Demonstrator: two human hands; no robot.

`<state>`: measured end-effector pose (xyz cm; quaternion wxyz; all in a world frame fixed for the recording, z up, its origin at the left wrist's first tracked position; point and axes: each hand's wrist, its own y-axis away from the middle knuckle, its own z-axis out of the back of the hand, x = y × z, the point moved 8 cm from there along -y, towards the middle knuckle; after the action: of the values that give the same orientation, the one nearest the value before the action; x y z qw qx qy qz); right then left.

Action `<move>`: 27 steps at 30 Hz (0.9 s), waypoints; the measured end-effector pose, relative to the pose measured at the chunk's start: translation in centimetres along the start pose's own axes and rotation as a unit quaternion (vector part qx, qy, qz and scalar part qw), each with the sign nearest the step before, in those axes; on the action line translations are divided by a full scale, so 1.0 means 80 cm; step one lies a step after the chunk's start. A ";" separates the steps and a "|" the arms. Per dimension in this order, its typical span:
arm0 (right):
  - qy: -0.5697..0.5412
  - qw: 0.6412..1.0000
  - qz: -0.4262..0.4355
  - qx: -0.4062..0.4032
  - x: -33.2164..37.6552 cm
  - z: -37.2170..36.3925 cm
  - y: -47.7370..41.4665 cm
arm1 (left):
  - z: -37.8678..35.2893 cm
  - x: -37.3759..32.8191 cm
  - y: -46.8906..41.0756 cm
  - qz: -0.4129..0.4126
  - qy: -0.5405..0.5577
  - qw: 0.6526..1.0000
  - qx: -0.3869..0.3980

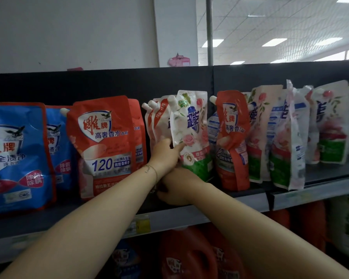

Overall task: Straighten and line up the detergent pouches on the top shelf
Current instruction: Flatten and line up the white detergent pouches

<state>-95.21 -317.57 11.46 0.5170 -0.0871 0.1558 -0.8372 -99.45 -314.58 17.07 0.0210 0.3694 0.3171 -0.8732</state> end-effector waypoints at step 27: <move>-0.208 0.969 -0.131 -0.039 -0.024 -0.019 -0.016 | 0.149 0.089 0.079 0.039 -0.010 0.973 -0.227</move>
<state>-95.89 -315.05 10.50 0.4203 -0.2991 0.0645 -0.8542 -110.43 -325.01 15.27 0.1409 0.3584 0.4920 -0.7808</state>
